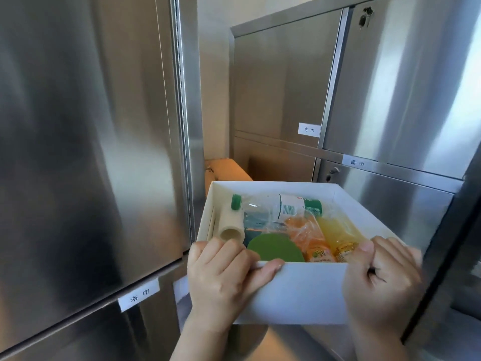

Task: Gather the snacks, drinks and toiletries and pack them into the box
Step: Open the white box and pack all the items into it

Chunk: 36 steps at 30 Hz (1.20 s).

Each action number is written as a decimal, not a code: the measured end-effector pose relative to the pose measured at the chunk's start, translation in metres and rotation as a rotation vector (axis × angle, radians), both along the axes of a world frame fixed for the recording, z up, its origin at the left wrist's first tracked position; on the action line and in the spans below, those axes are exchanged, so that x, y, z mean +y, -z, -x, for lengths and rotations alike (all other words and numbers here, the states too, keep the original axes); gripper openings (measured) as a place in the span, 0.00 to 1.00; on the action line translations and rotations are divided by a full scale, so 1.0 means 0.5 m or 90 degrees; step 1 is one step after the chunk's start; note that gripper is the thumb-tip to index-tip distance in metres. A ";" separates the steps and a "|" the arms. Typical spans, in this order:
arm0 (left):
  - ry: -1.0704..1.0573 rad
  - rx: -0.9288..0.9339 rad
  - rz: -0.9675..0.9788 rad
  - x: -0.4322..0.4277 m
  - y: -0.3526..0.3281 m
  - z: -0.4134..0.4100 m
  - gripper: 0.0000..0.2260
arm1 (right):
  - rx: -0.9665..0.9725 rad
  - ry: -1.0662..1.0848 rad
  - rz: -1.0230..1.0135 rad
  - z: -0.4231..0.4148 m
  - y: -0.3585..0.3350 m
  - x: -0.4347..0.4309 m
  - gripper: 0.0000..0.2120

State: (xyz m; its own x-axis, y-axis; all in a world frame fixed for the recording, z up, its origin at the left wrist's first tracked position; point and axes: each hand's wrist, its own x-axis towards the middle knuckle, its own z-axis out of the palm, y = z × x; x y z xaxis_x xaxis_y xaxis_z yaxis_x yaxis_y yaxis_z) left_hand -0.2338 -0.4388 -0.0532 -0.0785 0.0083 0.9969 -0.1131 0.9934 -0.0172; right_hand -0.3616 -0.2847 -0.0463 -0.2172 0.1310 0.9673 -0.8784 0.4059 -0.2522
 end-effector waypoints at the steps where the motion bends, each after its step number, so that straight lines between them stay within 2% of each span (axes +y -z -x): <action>1: -0.003 0.001 0.003 -0.025 -0.002 0.030 0.15 | 0.002 -0.001 0.001 0.033 -0.001 -0.024 0.22; 7: -0.006 -0.008 0.025 -0.133 -0.012 0.175 0.16 | 0.003 0.004 0.017 0.188 0.008 -0.132 0.24; 11: -0.021 -0.015 0.021 -0.176 -0.008 0.253 0.22 | 0.005 -0.014 0.020 0.270 0.016 -0.179 0.23; 15: -0.032 -0.025 0.027 -0.212 -0.004 0.324 0.17 | -0.010 -0.042 0.010 0.356 0.026 -0.221 0.23; 18: -0.078 -0.032 0.022 -0.236 0.003 0.375 0.15 | -0.013 -0.077 0.006 0.425 0.032 -0.264 0.23; 25: -0.243 -0.037 -0.010 -0.282 0.029 0.490 0.21 | -0.006 -0.202 -0.024 0.585 0.045 -0.384 0.24; 29: -0.316 -0.044 -0.019 -0.298 0.048 0.538 0.16 | -0.005 -0.247 -0.048 0.650 0.054 -0.434 0.24; 36: -0.446 -0.069 -0.052 -0.331 0.090 0.586 0.16 | -0.006 -0.304 -0.062 0.714 0.086 -0.519 0.23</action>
